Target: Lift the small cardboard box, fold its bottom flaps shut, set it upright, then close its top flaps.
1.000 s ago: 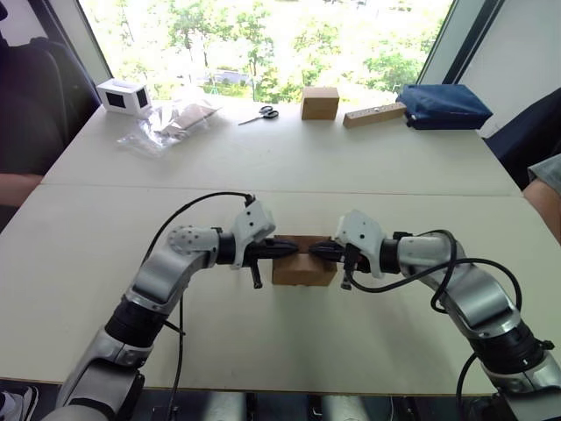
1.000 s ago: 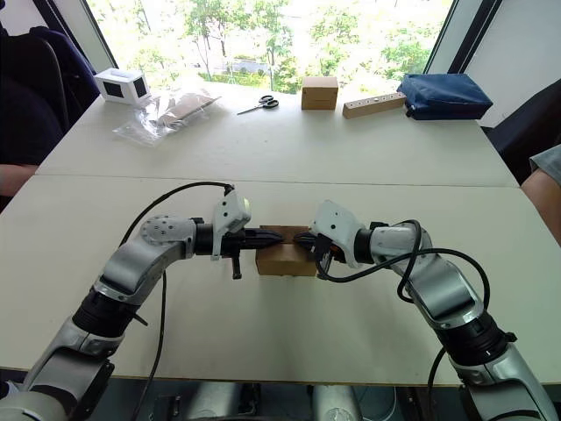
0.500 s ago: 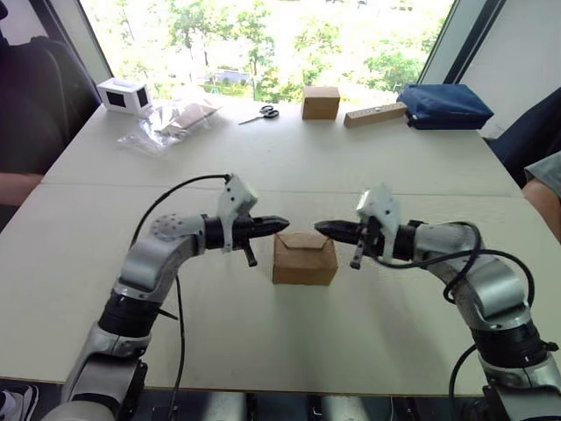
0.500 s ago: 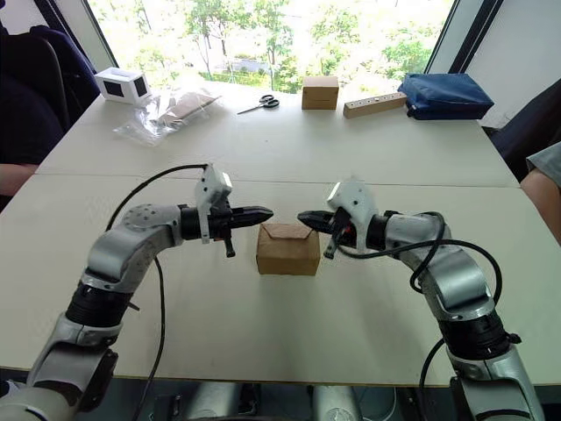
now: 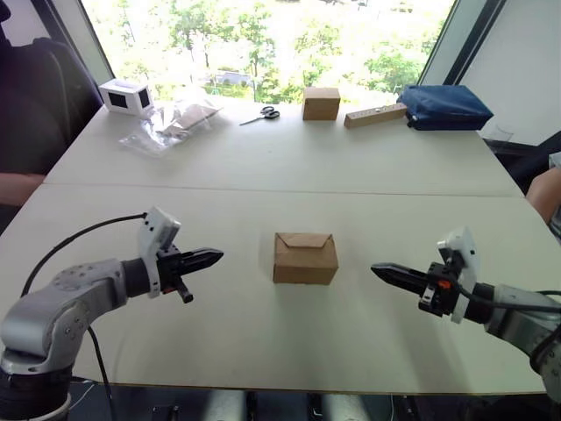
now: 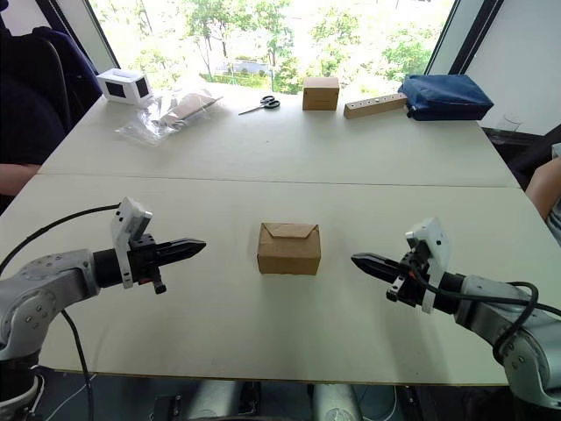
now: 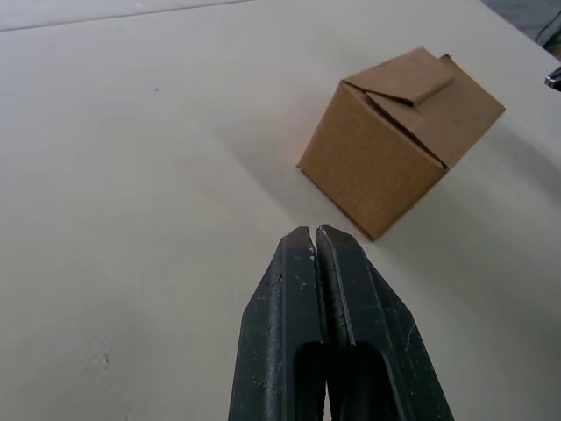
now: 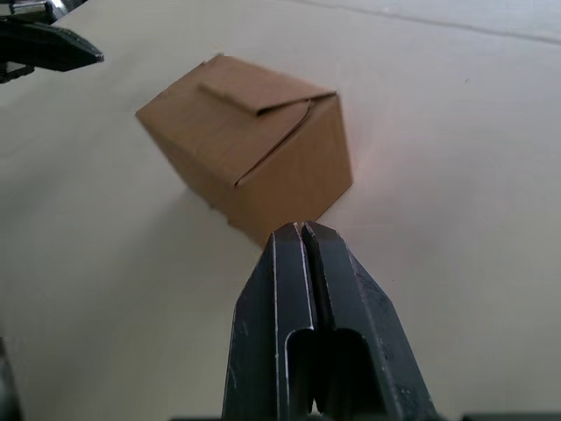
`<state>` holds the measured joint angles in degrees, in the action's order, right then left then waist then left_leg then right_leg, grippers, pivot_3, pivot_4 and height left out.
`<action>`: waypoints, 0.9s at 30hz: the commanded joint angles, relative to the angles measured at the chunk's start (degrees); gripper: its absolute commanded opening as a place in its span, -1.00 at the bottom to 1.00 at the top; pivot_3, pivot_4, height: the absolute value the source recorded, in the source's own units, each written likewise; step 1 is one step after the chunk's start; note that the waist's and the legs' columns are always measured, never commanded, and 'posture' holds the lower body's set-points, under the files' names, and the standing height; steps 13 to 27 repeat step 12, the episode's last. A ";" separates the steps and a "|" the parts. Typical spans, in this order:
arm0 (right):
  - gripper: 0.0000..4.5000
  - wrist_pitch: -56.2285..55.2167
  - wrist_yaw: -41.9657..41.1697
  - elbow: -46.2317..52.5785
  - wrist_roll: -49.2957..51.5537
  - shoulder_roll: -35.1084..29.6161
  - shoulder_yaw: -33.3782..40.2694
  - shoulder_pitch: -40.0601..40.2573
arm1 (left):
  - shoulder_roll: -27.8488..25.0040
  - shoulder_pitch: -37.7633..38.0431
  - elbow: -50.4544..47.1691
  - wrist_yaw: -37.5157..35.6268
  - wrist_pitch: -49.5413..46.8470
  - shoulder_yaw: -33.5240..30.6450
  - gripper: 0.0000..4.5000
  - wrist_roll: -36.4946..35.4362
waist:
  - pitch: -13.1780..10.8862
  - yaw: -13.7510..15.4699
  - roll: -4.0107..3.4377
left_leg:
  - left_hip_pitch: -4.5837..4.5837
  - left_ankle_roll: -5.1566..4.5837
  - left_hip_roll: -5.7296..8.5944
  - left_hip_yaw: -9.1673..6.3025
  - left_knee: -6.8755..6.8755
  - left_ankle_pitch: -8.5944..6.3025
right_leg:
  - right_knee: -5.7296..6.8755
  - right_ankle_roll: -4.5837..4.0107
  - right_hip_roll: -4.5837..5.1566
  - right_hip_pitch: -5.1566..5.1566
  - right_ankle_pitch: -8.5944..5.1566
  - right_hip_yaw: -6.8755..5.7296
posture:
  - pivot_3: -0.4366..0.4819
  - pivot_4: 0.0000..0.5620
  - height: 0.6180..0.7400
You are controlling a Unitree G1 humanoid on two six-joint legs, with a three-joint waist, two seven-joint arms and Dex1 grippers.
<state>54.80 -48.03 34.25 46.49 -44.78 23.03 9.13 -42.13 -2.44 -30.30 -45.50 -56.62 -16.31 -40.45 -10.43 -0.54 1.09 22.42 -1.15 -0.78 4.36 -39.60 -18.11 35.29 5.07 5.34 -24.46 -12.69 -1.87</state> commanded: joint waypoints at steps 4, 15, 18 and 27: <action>-1.00 -2.51 -1.28 0.02 -1.69 -2.90 -0.97 3.01 | -4.37 8.67 -0.85 -6.13 9.77 1.25 -0.97 3.74 | 0.00 0.03 0.00 | 0.00 0.01 0.00 0.05 0.12 0.01 | -0.09 -0.02 -0.01 -0.07 0.00 0.02 | -0.05 -0.47 1.00; -1.00 -5.36 -0.93 -3.37 -4.73 -3.57 -2.57 1.71 | -1.84 8.65 0.67 -6.04 10.52 1.50 -0.97 0.40 | 0.01 1.09 0.00 | 0.06 0.03 0.00 0.06 0.11 0.01 | -0.18 -0.04 0.03 -0.10 0.00 0.02 | -0.05 -0.47 1.00; -1.00 -5.36 -0.93 -3.37 -4.73 -3.57 -2.57 1.71 | -1.84 8.65 0.67 -6.04 10.52 1.50 -0.97 0.40 | 0.01 1.09 0.00 | 0.06 0.03 0.00 0.06 0.11 0.01 | -0.18 -0.04 0.03 -0.10 0.00 0.02 | -0.05 -0.47 1.00; -1.00 -5.36 -0.93 -3.37 -4.73 -3.57 -2.57 1.71 | -1.84 8.65 0.67 -6.04 10.52 1.50 -0.97 0.40 | 0.01 1.09 0.00 | 0.06 0.03 0.00 0.06 0.11 0.01 | -0.18 -0.04 0.03 -0.10 0.00 0.02 | -0.05 -0.47 1.00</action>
